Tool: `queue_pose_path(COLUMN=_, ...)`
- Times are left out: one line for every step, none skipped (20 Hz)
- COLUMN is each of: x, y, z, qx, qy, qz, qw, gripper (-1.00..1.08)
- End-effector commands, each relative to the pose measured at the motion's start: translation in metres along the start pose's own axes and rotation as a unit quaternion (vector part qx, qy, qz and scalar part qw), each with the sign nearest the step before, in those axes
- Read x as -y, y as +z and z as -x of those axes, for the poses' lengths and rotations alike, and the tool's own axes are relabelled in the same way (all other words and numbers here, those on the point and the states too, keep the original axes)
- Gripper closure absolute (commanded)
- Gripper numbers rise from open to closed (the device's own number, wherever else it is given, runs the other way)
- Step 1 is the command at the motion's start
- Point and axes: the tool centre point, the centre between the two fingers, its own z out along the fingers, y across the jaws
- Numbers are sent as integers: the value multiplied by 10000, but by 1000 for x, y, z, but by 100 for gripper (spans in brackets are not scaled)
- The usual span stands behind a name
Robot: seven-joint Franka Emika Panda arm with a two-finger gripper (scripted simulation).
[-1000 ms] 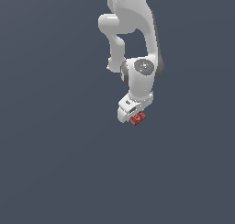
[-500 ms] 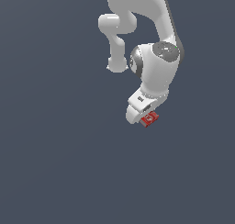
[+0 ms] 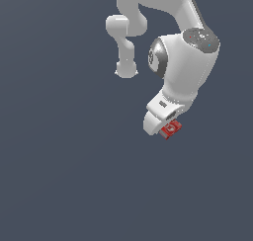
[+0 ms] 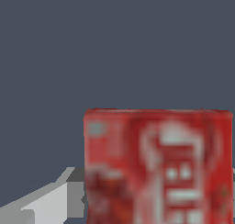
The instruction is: Pick up the object and move it to a goal position.
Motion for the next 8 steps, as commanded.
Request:
queue_pose_path(x=-1, y=-6, z=-5, qx=5, qy=2, qz=0, qw=10000, gripper=108)
queue_pose_path(x=-1, y=-8, z=-7, qx=5, qy=2, qz=0, qw=10000, gripper=108)
queue_pose_path(x=-1, y=-9, z=-8, qx=5, qy=2, qz=0, qw=10000, gripper=108)
queue_pose_path(x=-2, y=-10, z=-9, qx=5, qy=2, qz=0, qw=10000, gripper=108)
queue_pose_path(x=-2, y=-11, z=-10, qx=5, qy=2, qz=0, qw=10000, gripper=108)
queue_pose_path(x=-2, y=-12, z=-10, qx=5, qy=2, qz=0, qw=10000, gripper=108)
queue_pose_path(x=-2, y=-12, z=-11, qx=5, qy=2, qz=0, qw=10000, gripper=108)
queue_pose_path(x=-2, y=-12, z=-11, qx=5, qy=2, qz=0, qw=10000, gripper=108)
